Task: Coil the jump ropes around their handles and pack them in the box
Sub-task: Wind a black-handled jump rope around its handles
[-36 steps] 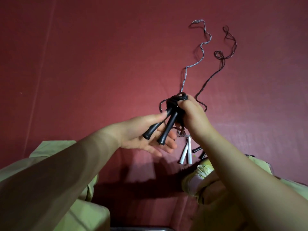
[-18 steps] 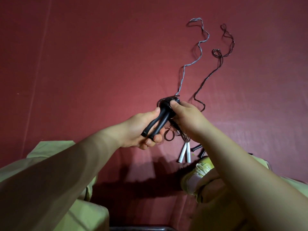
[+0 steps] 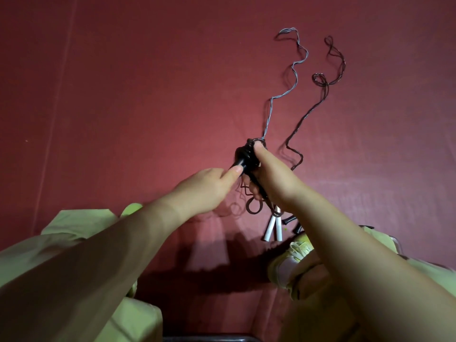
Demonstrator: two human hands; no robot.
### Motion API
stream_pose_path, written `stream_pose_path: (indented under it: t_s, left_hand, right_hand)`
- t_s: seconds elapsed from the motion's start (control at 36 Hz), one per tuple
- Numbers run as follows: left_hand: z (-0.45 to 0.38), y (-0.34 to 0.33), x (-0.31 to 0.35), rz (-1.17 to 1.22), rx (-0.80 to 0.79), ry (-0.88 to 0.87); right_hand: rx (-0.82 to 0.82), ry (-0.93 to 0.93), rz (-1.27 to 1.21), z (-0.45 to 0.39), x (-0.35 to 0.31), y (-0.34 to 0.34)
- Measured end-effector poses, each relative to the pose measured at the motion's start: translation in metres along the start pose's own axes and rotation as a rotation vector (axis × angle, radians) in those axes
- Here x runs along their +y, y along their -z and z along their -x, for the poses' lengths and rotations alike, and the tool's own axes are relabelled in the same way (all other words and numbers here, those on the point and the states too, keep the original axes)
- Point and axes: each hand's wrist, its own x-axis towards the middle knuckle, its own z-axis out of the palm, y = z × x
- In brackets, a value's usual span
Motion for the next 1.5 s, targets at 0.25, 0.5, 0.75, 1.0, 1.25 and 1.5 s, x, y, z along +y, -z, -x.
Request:
stream_pose_path:
  t_s: [0.25, 0.5, 0.75, 1.0, 1.25, 1.5]
  left_hand:
    - [0.008, 0.003, 0.000, -0.516, 0.191, -0.115]
    - [0.007, 0.013, 0.005, -0.166, -0.032, -0.049]
    - [0.018, 0.024, 0.016, 0.666, -0.527, -0.079]
    - [0.018, 0.020, 0.009, 1.287, -1.052, -0.063]
    - [0.018, 0.025, 0.021, 1.113, -0.624, 0.135]
    - [0.013, 0.018, 0.022, 0.873, -0.344, 0.158]
  right_hand:
    - [0.015, -0.034, 0.072, 0.006, -0.002, 0.000]
    - [0.023, 0.051, -0.072, 0.008, -0.008, 0.003]
    - [-0.327, 0.244, -0.384, 0.007, -0.009, 0.007]
    - [-0.529, 0.258, -0.583, 0.012, -0.014, 0.009]
    - [-0.296, 0.177, -0.355, 0.008, -0.015, 0.008]
    - [-0.105, 0.042, -0.236, 0.011, -0.018, 0.006]
